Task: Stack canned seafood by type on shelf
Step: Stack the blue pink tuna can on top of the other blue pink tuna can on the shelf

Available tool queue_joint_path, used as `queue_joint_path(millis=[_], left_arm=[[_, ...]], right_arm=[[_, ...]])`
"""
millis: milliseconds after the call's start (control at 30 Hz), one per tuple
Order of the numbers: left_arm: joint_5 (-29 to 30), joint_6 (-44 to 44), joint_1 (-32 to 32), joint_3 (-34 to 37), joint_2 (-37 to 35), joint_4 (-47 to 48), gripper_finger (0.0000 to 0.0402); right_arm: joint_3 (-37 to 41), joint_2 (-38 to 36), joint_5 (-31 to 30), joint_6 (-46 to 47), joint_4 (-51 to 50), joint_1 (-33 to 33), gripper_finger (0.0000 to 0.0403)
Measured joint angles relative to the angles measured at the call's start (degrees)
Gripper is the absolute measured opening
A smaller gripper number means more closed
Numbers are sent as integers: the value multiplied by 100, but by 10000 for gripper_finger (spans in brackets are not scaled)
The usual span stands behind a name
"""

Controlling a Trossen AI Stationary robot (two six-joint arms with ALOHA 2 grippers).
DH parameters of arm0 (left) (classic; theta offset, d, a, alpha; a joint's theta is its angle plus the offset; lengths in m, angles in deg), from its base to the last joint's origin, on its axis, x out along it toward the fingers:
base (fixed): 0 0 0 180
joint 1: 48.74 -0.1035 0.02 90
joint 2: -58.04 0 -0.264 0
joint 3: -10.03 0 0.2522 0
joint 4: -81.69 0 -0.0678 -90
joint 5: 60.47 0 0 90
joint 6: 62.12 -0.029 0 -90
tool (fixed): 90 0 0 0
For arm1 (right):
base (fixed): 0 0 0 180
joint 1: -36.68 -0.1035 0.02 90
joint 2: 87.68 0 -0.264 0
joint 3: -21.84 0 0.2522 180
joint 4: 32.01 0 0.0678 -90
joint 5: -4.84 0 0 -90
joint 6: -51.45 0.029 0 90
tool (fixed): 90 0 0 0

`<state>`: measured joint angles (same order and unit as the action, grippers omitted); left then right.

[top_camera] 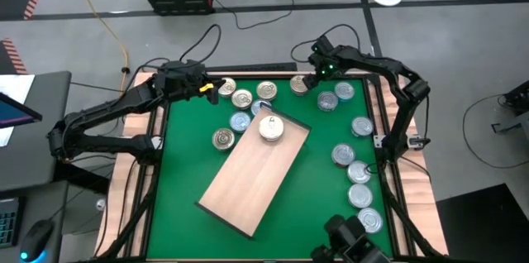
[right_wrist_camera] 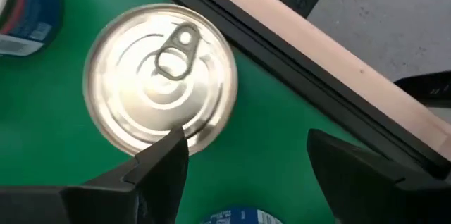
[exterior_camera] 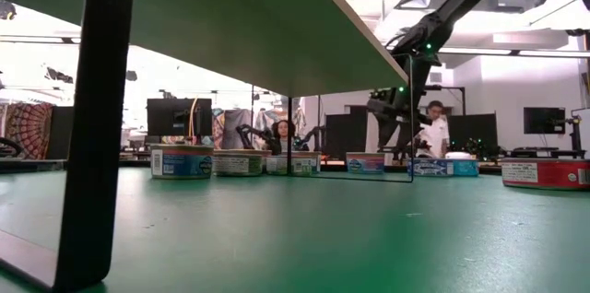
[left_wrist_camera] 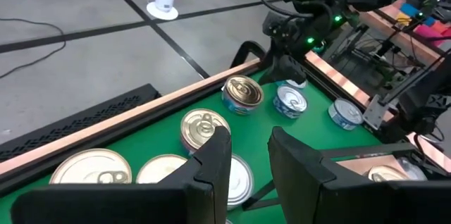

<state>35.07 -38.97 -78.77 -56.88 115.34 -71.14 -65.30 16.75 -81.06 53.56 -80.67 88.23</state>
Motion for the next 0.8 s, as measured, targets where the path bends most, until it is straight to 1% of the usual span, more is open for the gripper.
queue_joint_path(millis=[133, 233, 467, 567, 667, 800], left_arm=[[-12, -2, 0, 0, 0, -1, 91], [-15, -49, 2, 0, 0, 0, 91], [-40, -168, 2, 0, 0, 1, 91], [-176, -142, 2, 0, 0, 0, 91], [-243, -125, 4, 0, 0, 0, 91], [-234, -122, 4, 0, 0, 0, 91]], right_arm=[[0, -3, -296, -146, -121, -65, 310], [70, -7, -486, -261, -141, -65, 302], [544, -13, -538, -217, -321, -37, 278], [544, -224, -493, -19, -341, -39, 275], [535, -501, -186, -7, 28, 18, 275], [531, -502, 26, 51, 399, 35, 275]])
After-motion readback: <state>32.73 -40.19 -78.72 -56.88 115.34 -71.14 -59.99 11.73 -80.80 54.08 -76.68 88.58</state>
